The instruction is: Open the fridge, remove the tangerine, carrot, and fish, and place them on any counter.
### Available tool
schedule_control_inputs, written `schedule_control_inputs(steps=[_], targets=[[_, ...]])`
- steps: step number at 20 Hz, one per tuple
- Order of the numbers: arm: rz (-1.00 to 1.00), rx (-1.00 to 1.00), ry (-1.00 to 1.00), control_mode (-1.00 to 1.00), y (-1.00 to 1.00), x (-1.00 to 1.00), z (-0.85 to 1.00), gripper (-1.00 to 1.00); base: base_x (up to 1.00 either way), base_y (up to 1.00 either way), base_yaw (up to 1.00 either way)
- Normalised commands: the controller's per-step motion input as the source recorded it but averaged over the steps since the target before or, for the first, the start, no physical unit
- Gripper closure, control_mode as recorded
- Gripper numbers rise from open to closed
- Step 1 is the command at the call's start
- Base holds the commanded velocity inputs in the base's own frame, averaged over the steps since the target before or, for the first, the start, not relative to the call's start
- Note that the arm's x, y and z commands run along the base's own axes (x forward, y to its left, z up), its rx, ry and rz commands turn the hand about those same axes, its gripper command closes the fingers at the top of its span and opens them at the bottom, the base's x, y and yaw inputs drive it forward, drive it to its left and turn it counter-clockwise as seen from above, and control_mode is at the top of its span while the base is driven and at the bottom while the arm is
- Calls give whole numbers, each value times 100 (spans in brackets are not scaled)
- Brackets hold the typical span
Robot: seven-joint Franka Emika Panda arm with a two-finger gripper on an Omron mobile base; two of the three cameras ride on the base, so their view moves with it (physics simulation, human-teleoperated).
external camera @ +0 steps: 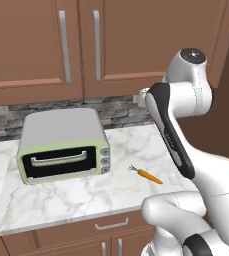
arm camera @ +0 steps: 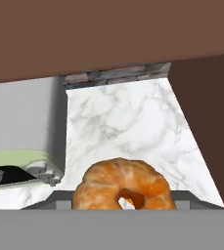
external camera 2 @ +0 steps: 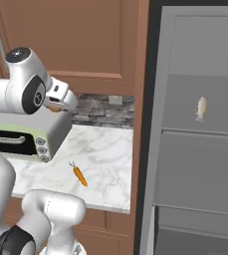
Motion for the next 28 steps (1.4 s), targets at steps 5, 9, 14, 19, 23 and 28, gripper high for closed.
schedule_control_inputs(steps=[5, 9, 14, 19, 23, 28], targets=[[0, 0, -1, -100, -4, 15, -93, 100, 0, 0, 0], [0, 0, 2, -100, -13, 29, -89, 100, 0, 0, 0], [0, 0, 13, -100, -23, 32, -83, 100, 0, 0, 0], [0, 0, 17, -100, -20, 26, -75, 100, 0, 0, 0], [0, 0, 9, -100, -12, 30, -79, 100, 0, 0, 0], [0, 2, 3, -100, -11, 36, -79, 100, 0, 0, 0]])
